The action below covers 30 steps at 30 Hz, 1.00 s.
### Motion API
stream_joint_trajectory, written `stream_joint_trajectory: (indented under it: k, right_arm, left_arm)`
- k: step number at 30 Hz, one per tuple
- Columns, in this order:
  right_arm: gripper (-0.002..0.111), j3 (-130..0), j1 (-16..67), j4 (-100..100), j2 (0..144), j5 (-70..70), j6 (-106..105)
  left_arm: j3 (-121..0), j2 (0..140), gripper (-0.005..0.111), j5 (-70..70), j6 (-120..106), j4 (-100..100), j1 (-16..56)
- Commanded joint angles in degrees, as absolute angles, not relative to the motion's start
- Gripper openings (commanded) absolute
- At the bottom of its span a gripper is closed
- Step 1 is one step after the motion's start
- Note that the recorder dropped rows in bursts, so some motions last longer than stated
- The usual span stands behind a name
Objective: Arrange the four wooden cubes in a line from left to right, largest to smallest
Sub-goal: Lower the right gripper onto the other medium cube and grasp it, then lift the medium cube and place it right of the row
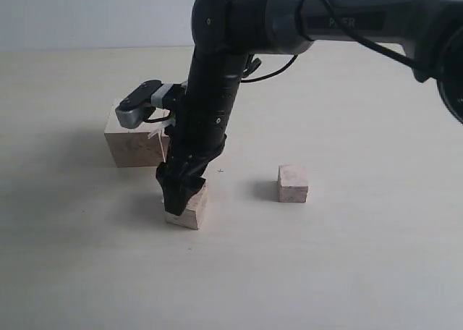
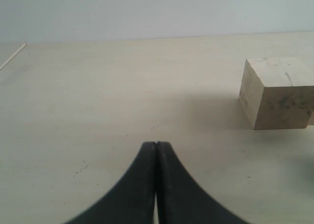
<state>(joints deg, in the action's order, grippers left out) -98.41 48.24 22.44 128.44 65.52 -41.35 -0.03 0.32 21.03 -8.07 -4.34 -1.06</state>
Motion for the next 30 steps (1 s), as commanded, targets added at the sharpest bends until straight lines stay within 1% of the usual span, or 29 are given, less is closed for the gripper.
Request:
stream_joint_trajectory:
  k: [1,4,7,9,11,13,14,17,21,24,30]
  right_arm:
    - [0.079,-98.3,48.3,22.8,130.3,64.0,-41.9]
    - [0.078,-98.3,48.3,22.6,131.0,63.1,-41.9]
    - [0.071,-98.3,48.3,21.5,131.0,62.4,-41.9]
    - [0.061,-98.3,48.3,20.5,131.0,62.8,-41.8]
    - [0.048,-98.3,48.3,19.2,131.0,63.7,-40.1]
    - [0.033,-98.3,48.3,17.9,131.0,65.2,-38.4]
    - [0.021,-98.3,48.3,17.1,130.9,66.3,-37.7]
    - [0.0,-98.3,48.3,14.5,129.9,70.0,-37.4]
    - [0.0,-98.3,47.5,11.6,127.1,70.0,-38.9]
    - [0.0,-98.3,45.4,11.5,125.0,70.0,-42.6]
    - [0.0,-98.3,36.4,17.2,123.8,70.0,-48.6]
  left_arm:
    - [0.0,0.0,0.0,20.5,-8.0,-4.2,-0.8]
    - [0.0,0.0,0.0,20.5,-8.0,-4.2,-0.8]
    - [0.0,0.0,0.0,20.5,-8.0,-4.2,-0.8]
    - [0.0,0.0,0.0,20.5,-8.0,-4.2,-0.8]
    - [0.0,0.0,0.0,20.5,-8.0,-4.2,-0.8]
    - [0.0,0.0,0.0,20.5,-8.0,-4.2,-0.8]
    - [0.0,0.0,0.0,20.5,-8.0,-4.2,-0.8]
    - [0.0,0.0,0.0,20.5,-8.0,-4.2,-0.8]
    - [0.0,0.0,0.0,20.5,-8.0,-4.2,-0.8]
    - [0.0,0.0,0.0,20.5,-8.0,-4.2,-0.8]
    - [0.0,0.0,0.0,20.5,-8.0,-4.2,-0.8]
